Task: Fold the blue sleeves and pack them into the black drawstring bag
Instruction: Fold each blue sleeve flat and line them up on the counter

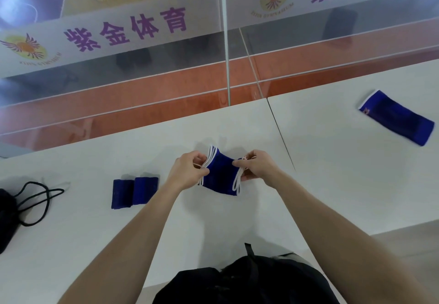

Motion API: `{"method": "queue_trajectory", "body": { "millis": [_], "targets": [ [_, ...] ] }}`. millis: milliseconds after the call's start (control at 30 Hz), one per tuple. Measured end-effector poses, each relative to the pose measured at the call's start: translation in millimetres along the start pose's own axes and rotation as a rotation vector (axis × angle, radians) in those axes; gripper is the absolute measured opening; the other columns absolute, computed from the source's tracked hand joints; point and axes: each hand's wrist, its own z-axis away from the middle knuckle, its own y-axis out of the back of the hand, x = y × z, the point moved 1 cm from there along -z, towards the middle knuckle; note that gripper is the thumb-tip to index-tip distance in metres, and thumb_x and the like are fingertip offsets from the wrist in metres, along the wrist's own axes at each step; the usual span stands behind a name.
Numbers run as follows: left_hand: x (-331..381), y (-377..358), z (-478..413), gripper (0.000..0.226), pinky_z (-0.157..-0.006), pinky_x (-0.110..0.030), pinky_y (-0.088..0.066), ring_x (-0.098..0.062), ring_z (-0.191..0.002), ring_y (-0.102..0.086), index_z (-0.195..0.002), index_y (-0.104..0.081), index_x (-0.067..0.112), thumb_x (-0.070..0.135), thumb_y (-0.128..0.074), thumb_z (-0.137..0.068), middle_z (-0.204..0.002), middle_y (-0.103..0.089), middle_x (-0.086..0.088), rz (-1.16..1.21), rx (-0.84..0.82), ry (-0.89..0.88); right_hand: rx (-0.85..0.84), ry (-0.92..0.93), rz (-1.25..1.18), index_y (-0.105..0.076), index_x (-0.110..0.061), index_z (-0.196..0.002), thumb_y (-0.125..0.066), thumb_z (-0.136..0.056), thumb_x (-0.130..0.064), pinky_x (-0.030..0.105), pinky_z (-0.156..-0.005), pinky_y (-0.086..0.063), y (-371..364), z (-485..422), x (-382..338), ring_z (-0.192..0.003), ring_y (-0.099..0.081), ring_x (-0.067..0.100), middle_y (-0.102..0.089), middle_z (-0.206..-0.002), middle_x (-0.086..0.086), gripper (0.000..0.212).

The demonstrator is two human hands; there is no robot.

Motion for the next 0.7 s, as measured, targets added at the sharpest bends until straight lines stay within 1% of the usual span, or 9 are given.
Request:
{"method": "queue_trajectory", "body": {
  "millis": [67,100,167,200,333,433,500,633,700],
  "targets": [
    [1,-4,2,0.027,-0.067,-0.026,-0.057,-0.007,-0.094,-0.074,-0.115,-0.071,0.028,0.02,-0.082,-0.092,-0.11,-0.077,0.006,0.026,-0.031,0.006,0.003,0.027,-0.093,-0.055,-0.006,-0.109,-0.092,-0.086,-0.01,0.056,-0.078,-0.069,-9,7,-3,-0.077,-0.083,0.042,-0.081,-0.095,0.022,0.044],
    [1,-6,2,0.024,-0.07,-0.031,-0.062,-0.011,-0.095,-0.076,-0.112,-0.069,0.029,0.02,-0.081,-0.093,-0.11,-0.079,0.004,0.053,-0.05,0.007,0.007,0.046,-0.111,-0.054,-0.006,-0.112,-0.092,-0.088,-0.012,0.057,-0.077,-0.069,-14,9,-4,-0.076,-0.082,0.043,-0.081,-0.094,0.023,0.045],
    [0,-8,3,0.022,-0.081,-0.043,-0.068,-0.019,-0.095,-0.08,-0.107,-0.066,0.03,0.018,-0.081,-0.095,-0.107,-0.083,0.001,0.107,-0.083,0.008,0.008,0.09,-0.109,-0.054,-0.007,-0.117,-0.091,-0.09,-0.018,0.058,-0.078,-0.069,-24,10,-5,-0.076,-0.083,0.042,-0.08,-0.097,0.024,0.046],
    [0,-9,4,0.02,-0.084,-0.046,-0.068,-0.02,-0.095,-0.082,-0.107,-0.066,0.028,0.017,-0.08,-0.097,-0.105,-0.085,0.0,0.14,-0.097,0.01,0.0,0.107,-0.106,-0.056,-0.007,-0.119,-0.09,-0.092,-0.019,0.057,-0.078,-0.069,-28,10,-6,-0.077,-0.083,0.04,-0.08,-0.098,0.024,0.045],
    [3,-4,10,0.018,-0.084,-0.042,-0.07,-0.019,-0.095,-0.084,-0.116,-0.064,0.023,0.019,-0.076,-0.104,-0.105,-0.086,0.0,0.252,-0.14,-0.003,-0.071,0.122,-0.105,-0.065,-0.006,-0.122,-0.081,-0.099,-0.017,0.051,-0.085,-0.069,-41,11,-10,-0.086,-0.084,0.036,-0.082,-0.101,0.021,0.031],
    [2,1,12,0.021,-0.077,-0.031,-0.068,-0.01,-0.094,-0.083,-0.121,-0.063,0.022,0.021,-0.076,-0.105,-0.104,-0.086,0.003,0.237,-0.142,-0.013,-0.121,0.143,-0.084,-0.067,-0.007,-0.127,-0.066,-0.106,-0.008,0.048,-0.09,-0.069,-44,12,-10,-0.092,-0.084,0.034,-0.083,-0.104,0.019,0.02],
    [1,2,14,0.022,-0.072,-0.026,-0.066,-0.005,-0.088,-0.082,-0.122,-0.062,0.021,0.02,-0.076,-0.105,-0.099,-0.086,0.008,0.249,-0.151,-0.008,-0.112,0.186,-0.017,-0.068,-0.005,-0.125,-0.068,-0.107,-0.008,0.049,-0.088,-0.069,-44,11,-10,-0.09,-0.084,0.035,-0.082,-0.104,0.019,0.019],
    [-1,0,17,0.019,-0.082,-0.036,-0.069,-0.01,-0.09,-0.083,-0.118,-0.062,0.019,0.021,-0.076,-0.105,-0.101,-0.087,0.004,0.272,-0.172,-0.016,-0.051,0.232,0.047,-0.07,0.004,-0.114,-0.078,-0.102,-0.015,0.051,-0.077,-0.07,-47,13,-11,-0.076,-0.083,0.038,-0.081,-0.089,0.022,0.023],
    [-3,-2,17,0.02,-0.084,-0.041,-0.069,-0.014,-0.09,-0.084,-0.116,-0.061,0.017,0.021,-0.077,-0.104,-0.101,-0.087,0.001,0.293,-0.163,-0.011,-0.046,0.242,0.068,-0.07,0.004,-0.11,-0.079,-0.102,-0.015,0.048,-0.07,-0.07,-49,15,-14,-0.071,-0.082,0.037,-0.081,-0.084,0.019,0.022]
  ]
}}
